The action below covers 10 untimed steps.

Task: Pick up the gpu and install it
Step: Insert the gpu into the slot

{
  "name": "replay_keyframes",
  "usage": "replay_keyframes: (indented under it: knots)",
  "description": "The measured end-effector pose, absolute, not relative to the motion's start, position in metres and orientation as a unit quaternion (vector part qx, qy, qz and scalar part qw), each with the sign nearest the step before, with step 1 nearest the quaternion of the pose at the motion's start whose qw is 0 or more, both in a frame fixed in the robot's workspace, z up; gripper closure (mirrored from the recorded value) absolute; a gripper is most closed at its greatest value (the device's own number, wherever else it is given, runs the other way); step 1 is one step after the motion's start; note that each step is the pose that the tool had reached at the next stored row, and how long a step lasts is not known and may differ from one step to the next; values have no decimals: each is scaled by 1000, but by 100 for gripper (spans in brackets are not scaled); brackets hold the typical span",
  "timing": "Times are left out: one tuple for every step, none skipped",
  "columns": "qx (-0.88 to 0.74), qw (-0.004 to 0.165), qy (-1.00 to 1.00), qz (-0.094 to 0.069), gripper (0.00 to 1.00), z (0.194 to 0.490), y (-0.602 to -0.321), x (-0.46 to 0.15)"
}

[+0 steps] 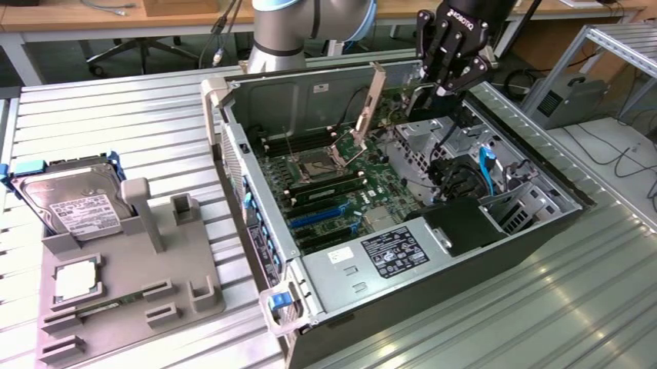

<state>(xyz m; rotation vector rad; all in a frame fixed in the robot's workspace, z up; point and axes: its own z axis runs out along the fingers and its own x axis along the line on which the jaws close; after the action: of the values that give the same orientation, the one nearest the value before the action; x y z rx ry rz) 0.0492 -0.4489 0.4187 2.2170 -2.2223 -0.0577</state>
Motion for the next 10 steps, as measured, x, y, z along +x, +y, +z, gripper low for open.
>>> replay_keyframes:
  knots:
    - [706, 1, -708, -18, 73, 419, -449, 49]
    - [706, 1, -708, -18, 73, 419, -449, 49]
    - [706, 1, -708, -18, 73, 419, -449, 49]
    - [706, 1, -708, -18, 73, 419, -449, 49]
    - [706, 1, -708, -18, 73, 419, -449, 49]
    - [706, 1, -708, -18, 73, 419, -449, 49]
    - [706, 1, -708, -18, 73, 419, -449, 49]
    - [706, 1, -708, -18, 73, 419, -449, 49]
    - [706, 1, -708, -18, 73, 419, -449, 49]
    - [706, 1, -708, -18, 73, 419, -449, 48]
